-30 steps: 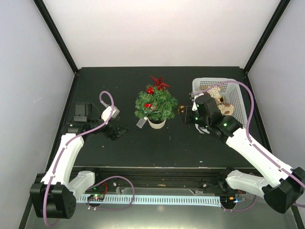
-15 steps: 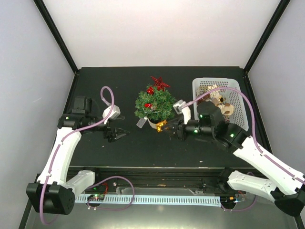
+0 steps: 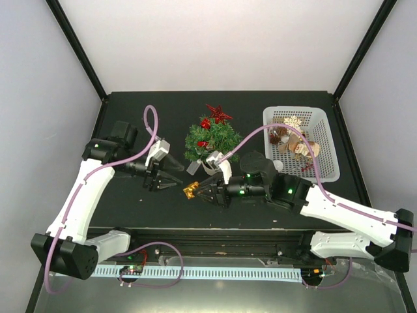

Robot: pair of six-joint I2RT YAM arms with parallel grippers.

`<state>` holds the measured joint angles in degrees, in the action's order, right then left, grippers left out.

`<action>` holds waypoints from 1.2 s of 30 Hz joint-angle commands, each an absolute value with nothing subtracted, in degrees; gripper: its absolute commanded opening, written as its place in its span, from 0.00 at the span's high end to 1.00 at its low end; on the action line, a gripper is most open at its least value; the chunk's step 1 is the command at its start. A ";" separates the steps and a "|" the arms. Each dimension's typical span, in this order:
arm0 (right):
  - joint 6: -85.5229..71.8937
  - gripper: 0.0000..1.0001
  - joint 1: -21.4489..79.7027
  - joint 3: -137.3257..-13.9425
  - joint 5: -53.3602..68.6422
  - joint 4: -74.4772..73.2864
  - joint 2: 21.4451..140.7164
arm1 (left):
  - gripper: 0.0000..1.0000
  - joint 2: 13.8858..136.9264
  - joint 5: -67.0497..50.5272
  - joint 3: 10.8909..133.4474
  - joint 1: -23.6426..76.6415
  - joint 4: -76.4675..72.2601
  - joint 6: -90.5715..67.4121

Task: Decorate the small christmas tree

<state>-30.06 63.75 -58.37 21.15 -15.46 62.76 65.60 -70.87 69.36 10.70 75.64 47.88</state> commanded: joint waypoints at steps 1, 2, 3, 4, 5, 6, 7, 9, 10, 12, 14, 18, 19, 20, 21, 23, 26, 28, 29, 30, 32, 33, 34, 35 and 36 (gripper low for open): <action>-31.95 0.71 65.00 -59.37 19.18 -9.99 64.02 | 0.31 64.34 -75.70 68.85 12.50 78.14 49.66; -32.11 0.71 65.03 -59.41 19.28 -9.61 64.25 | 0.32 63.96 -75.75 68.68 13.01 78.16 49.54; -32.25 0.71 65.04 -59.49 19.33 -9.36 64.40 | 0.31 63.52 -75.76 68.50 13.46 78.09 49.31; -32.38 0.71 65.04 -59.64 19.08 -9.32 64.71 | 0.31 62.94 -75.72 68.35 13.72 77.94 48.97; -32.48 0.71 65.04 -59.61 18.94 -9.17 64.75 | 0.31 62.46 -75.76 68.17 13.98 77.76 48.62; -32.60 0.71 65.01 -59.41 18.92 -8.85 64.77 | 0.32 62.02 -75.64 67.93 14.24 77.37 48.23; -32.79 0.71 65.02 -59.29 18.90 -8.53 64.77 | 0.32 61.73 -75.55 67.68 14.50 76.96 47.84; -33.17 0.71 64.99 -59.04 18.68 -7.91 64.92 | 0.34 61.28 -75.39 67.11 14.99 76.29 47.20; -33.22 0.71 65.08 -59.04 18.58 -7.93 65.20 | 0.34 61.19 -75.33 66.99 15.14 76.15 47.05; -33.35 0.72 65.06 -59.23 18.42 -7.95 65.69 | 0.34 61.17 -75.49 66.96 15.46 75.99 46.79; -33.60 0.72 65.08 -59.28 18.45 -7.51 65.99 | 0.36 61.09 -75.53 67.06 15.55 75.90 46.63; -34.13 0.72 65.03 -59.71 19.41 -6.61 66.70 | 0.39 61.06 -75.88 67.02 15.73 75.87 46.49; -34.18 0.72 65.02 -59.91 19.73 -6.44 66.93 | 0.39 61.05 -76.00 66.98 15.75 75.85 46.45; -34.14 0.72 65.07 -60.06 19.85 -6.51 67.20 | 0.38 60.95 -76.13 66.94 15.83 75.85 46.41; -34.06 0.72 65.02 -60.25 19.80 -6.64 67.45 | 0.38 60.96 -76.21 66.97 15.82 75.93 46.47; -34.01 0.72 65.05 -60.42 19.53 -6.60 67.62 | 0.38 60.97 -76.37 66.97 15.91 76.26 46.74; -34.10 0.72 65.10 -60.82 19.47 -6.38 67.68 | 0.40 60.74 -76.46 66.67 15.91 76.38 46.96; -34.15 0.72 65.05 -60.95 19.21 -6.20 67.41 | 0.46 60.72 -76.38 66.47 15.99 76.30 47.01; -34.14 0.72 65.05 -60.94 19.10 -6.15 67.33 | 0.49 60.75 -76.27 66.37 15.99 76.22 47.02; -34.18 0.72 65.07 -61.03 19.08 -6.15 67.25 | 0.52 60.82 -76.04 66.29 16.00 76.16 46.98; -34.19 0.72 65.02 -61.31 19.15 -6.27 67.22 | 0.57 60.92 -75.94 66.18 16.00 75.97 46.93; -34.31 0.72 65.04 -61.39 19.23 -6.25 67.10 | 0.58 60.94 -75.93 66.10 16.00 75.94 46.86; -34.24 0.72 65.04 -61.47 19.31 -6.17 67.15 | 0.60 60.93 -75.99 66.16 16.00 75.93 46.84; -34.26 0.72 65.01 -61.64 19.41 -6.25 67.16 | 0.65 60.93 -76.00 66.18 16.00 75.94 46.84; -34.30 0.72 65.02 -61.61 19.42 -6.25 67.17 | 0.70 60.99 -75.96 66.26 16.00 75.87 46.83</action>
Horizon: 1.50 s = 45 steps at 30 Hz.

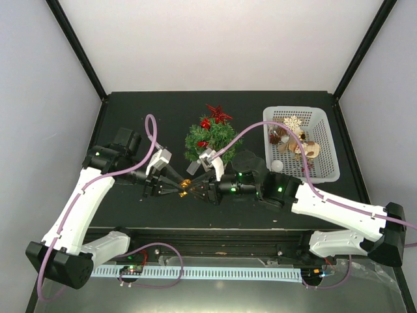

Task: Decorate the small christmas tree

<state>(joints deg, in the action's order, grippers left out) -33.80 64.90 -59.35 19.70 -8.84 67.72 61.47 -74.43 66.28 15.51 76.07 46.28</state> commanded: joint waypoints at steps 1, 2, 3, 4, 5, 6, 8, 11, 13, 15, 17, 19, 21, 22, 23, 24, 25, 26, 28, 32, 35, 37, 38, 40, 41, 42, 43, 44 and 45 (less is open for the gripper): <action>-34.36 0.72 65.06 -61.61 19.28 -6.22 67.18 | 0.75 61.00 -75.97 66.27 16.00 75.84 46.86; -34.36 0.72 65.05 -61.55 19.15 -6.18 67.17 | 0.78 61.00 -76.02 66.27 16.05 75.77 46.85; -34.37 0.70 65.02 -61.48 19.16 -6.21 67.13 | 0.79 61.07 -75.97 66.27 16.00 75.76 46.80; -34.41 0.69 65.08 -61.43 19.09 -6.21 67.18 | 0.79 60.94 -75.99 66.27 16.00 75.76 46.76; -34.45 0.68 65.11 -61.36 18.93 -6.20 67.13 | 0.80 60.88 -76.02 66.27 16.00 75.76 46.71; -34.45 0.67 65.03 -61.27 18.76 -6.21 67.08 | 0.80 60.83 -76.00 66.27 16.00 75.62 46.69; -34.45 0.62 65.06 -61.22 18.17 -6.39 67.12 | 0.80 60.71 -76.02 66.18 16.00 75.42 46.52; -34.28 0.52 65.09 -61.24 16.92 -7.00 67.02 | 0.81 60.52 -75.98 66.09 16.00 75.10 46.24; -33.92 0.49 64.99 -61.19 15.33 -7.82 66.60 | 0.81 60.39 -75.95 66.02 16.00 74.99 46.08; -33.34 0.49 65.04 -61.38 13.27 -9.14 66.02 | 0.81 60.20 -75.77 65.85 16.02 74.77 45.85; -32.45 0.49 65.04 -61.65 11.39 -10.92 65.36 | 0.81 60.03 -75.64 65.70 16.00 74.27 45.35; -31.74 0.50 65.01 -61.76 9.94 -12.48 64.70 | 0.81 59.81 -75.50 65.57 16.00 73.94 44.98; -31.49 0.52 65.02 -61.43 8.21 -13.95 63.99 | 0.81 59.65 -75.32 65.50 16.00 73.68 44.70; -31.35 0.53 64.99 -61.05 7.64 -14.45 63.79 | 0.80 59.62 -75.29 65.48 16.00 73.59 44.66; -31.34 0.54 64.98 -60.67 7.34 -14.80 63.49 | 0.80 59.48 -75.24 65.43 16.00 73.42 44.46; -31.36 0.55 65.05 -60.20 6.72 -15.12 63.09 | 0.80 59.39 -75.16 65.35 16.00 73.21 44.27; -31.56 0.55 65.04 -59.64 5.96 -15.19 62.65 | 0.80 59.28 -75.07 65.24 16.00 73.01 44.03; -31.82 0.55 65.04 -58.98 5.11 -15.25 62.09 | 0.80 59.22 -75.02 65.14 16.00 72.81 43.89; -32.33 0.54 65.04 -57.76 3.71 -15.25 60.59 | 0.80 58.84 -74.91 64.89 16.00 72.46 43.54; -33.64 0.54 65.08 -56.09 2.65 -14.86 58.61 | 0.79 58.45 -74.51 64.56 15.91 71.38 42.46; -35.93 0.53 64.99 -54.94 6.17 -13.38 58.42 | 0.79 58.48 -74.02 64.51 15.83 70.39 41.48; -38.92 0.49 65.04 -53.80 9.45 -11.52 58.57 | 0.78 58.33 -73.77 64.42 15.82 69.81 40.98; -40.48 0.47 65.01 -52.85 10.51 -9.90 58.32 | 0.78 58.23 -73.67 64.38 15.82 69.47 40.61; -43.29 0.43 65.04 -50.04 12.09 -5.65 57.26 | 0.78 58.21 -73.56 64.34 15.78 69.17 40.37; -44.71 0.41 65.09 -48.54 12.91 -3.46 56.83 | 0.78 58.26 -73.56 64.34 15.74 69.11 40.34; -45.73 0.40 65.03 -47.41 13.72 -1.59 56.66 | 0.78 58.34 -73.49 64.39 15.73 69.02 40.25; -46.67 0.39 64.99 -46.55 14.65 0.09 56.68 | 0.78 58.33 -73.48 64.42 15.73 68.92 40.11; -47.56 0.38 65.10 -45.83 15.39 1.64 56.69 | 0.77 58.31 -73.43 64.42 15.67 68.79 39.97; -48.39 0.38 65.13 -45.08 15.35 3.41 56.44 | 0.77 58.34 -73.52 64.50 15.65 68.74 39.84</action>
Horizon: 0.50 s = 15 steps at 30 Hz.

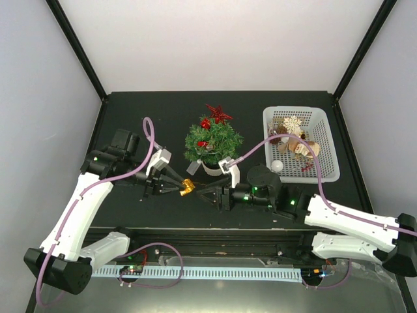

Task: Decorate the small christmas tree

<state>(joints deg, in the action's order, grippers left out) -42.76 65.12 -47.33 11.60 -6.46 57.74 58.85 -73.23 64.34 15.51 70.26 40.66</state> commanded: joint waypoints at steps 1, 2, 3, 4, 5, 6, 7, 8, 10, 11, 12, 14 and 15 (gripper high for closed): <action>-49.21 0.37 65.28 -43.88 15.19 5.71 56.12 | 0.77 58.37 -73.62 64.59 15.64 68.73 39.75; -49.83 0.37 65.31 -42.52 14.96 7.67 55.73 | 0.77 58.39 -73.65 64.66 15.60 68.72 39.69; -50.26 0.37 65.29 -41.90 14.64 9.17 55.47 | 0.77 58.43 -73.71 64.68 15.57 68.69 39.60; -50.29 0.36 65.39 -41.51 14.15 10.31 55.50 | 0.77 58.36 -73.82 64.69 15.56 68.70 39.48; -50.37 0.36 65.51 -41.35 13.74 11.26 55.66 | 0.77 58.37 -73.86 64.69 15.56 68.58 39.36; -50.48 0.36 65.60 -41.36 13.56 12.23 56.13 | 0.77 58.29 -73.93 64.67 15.48 68.49 39.23; -50.62 0.35 65.65 -41.57 13.65 13.24 56.66 | 0.77 58.35 -73.95 64.68 15.47 68.43 39.08; -50.73 0.35 65.72 -41.88 13.93 14.09 57.43 | 0.77 58.28 -74.00 64.63 15.47 68.35 38.96; -50.74 0.35 65.89 -43.00 14.46 15.35 59.15 | 0.77 58.27 -74.08 64.60 15.39 68.29 38.78; -50.64 0.35 65.95 -43.54 14.54 15.56 59.94 | 0.77 58.32 -74.16 64.61 15.38 68.25 38.70; -50.50 0.35 66.05 -44.06 14.63 15.91 60.70 | 0.77 58.32 -74.18 64.61 15.38 68.24 38.63; -50.24 0.35 66.08 -44.73 14.83 16.36 62.12 | 0.77 58.23 -74.31 64.64 15.30 68.06 38.35; -50.19 0.35 66.05 -44.92 15.04 16.76 62.76 | 0.77 58.26 -74.35 64.68 15.22 68.11 38.31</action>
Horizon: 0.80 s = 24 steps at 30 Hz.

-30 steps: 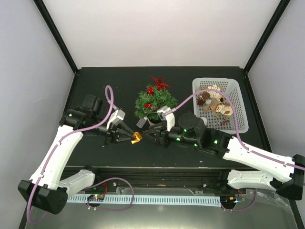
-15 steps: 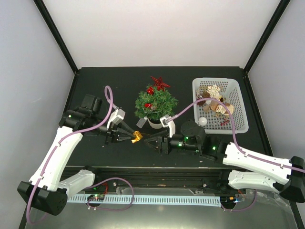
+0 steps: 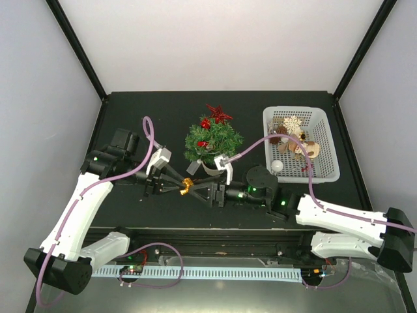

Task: Decorate the small christmas tree

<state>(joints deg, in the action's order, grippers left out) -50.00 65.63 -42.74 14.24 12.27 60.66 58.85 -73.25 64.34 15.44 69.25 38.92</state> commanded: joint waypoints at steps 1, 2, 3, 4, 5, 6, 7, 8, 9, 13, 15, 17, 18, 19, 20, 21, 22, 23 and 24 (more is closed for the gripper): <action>-50.14 0.35 66.09 -45.11 15.29 17.07 63.45 | 0.77 58.27 -74.43 64.69 15.21 68.08 38.20; -50.18 0.35 66.08 -45.30 15.51 17.27 63.93 | 0.77 58.17 -74.49 64.69 15.13 68.00 38.09; -50.25 0.35 66.07 -45.41 15.62 17.50 64.33 | 0.77 58.14 -74.50 64.69 15.12 68.05 38.02; -50.25 0.36 66.09 -45.36 15.72 17.75 64.62 | 0.77 58.10 -74.60 64.62 15.04 68.07 37.97; -50.22 0.36 66.09 -45.43 15.73 17.97 64.85 | 0.76 58.04 -74.69 64.56 15.03 68.03 37.97; -50.10 0.36 66.07 -45.48 15.67 18.01 64.98 | 0.76 58.01 -74.78 64.52 15.03 67.95 37.97; -50.00 0.38 66.08 -45.59 15.63 18.04 64.96 | 0.76 57.94 -74.79 64.44 14.95 67.90 37.90; -49.87 0.40 66.09 -45.73 15.69 18.02 65.09 | 0.76 57.89 -74.79 64.35 14.94 67.80 37.77; -49.77 0.43 66.09 -45.93 15.73 18.06 65.22 | 0.76 57.97 -74.79 64.26 14.94 67.72 37.67; -49.90 0.55 66.03 -46.19 15.91 18.63 65.64 | 0.75 58.04 -74.79 64.18 14.94 67.43 37.53; -49.87 0.61 66.09 -46.23 16.07 18.85 65.83 | 0.74 58.01 -74.67 63.96 14.92 67.30 37.53; -50.05 0.66 66.09 -46.33 16.37 19.06 66.12 | 0.73 57.77 -74.30 63.54 14.85 66.74 37.10; -49.99 0.69 66.04 -46.39 16.56 19.15 66.22 | 0.73 57.59 -74.21 63.28 14.85 66.35 36.74; -50.01 0.73 66.08 -46.49 16.60 19.13 66.43 | 0.72 57.42 -74.14 63.09 14.85 66.03 36.53; -49.95 0.74 66.09 -46.57 16.61 18.99 66.57 | 0.72 57.27 -74.10 62.91 14.85 65.87 36.40; -49.83 0.77 66.07 -46.65 16.61 18.69 66.62 | 0.71 57.16 -73.94 62.81 14.88 65.75 36.37; -49.60 0.78 66.09 -46.81 16.68 18.13 66.82 | 0.68 57.03 -73.72 62.72 14.85 65.49 36.24; -49.39 0.79 66.09 -46.96 16.63 17.52 66.88 | 0.63 56.92 -73.44 62.61 14.85 65.18 35.96; -49.01 0.79 66.08 -47.03 16.38 16.68 66.81 | 0.61 56.76 -73.07 62.38 14.85 64.83 35.58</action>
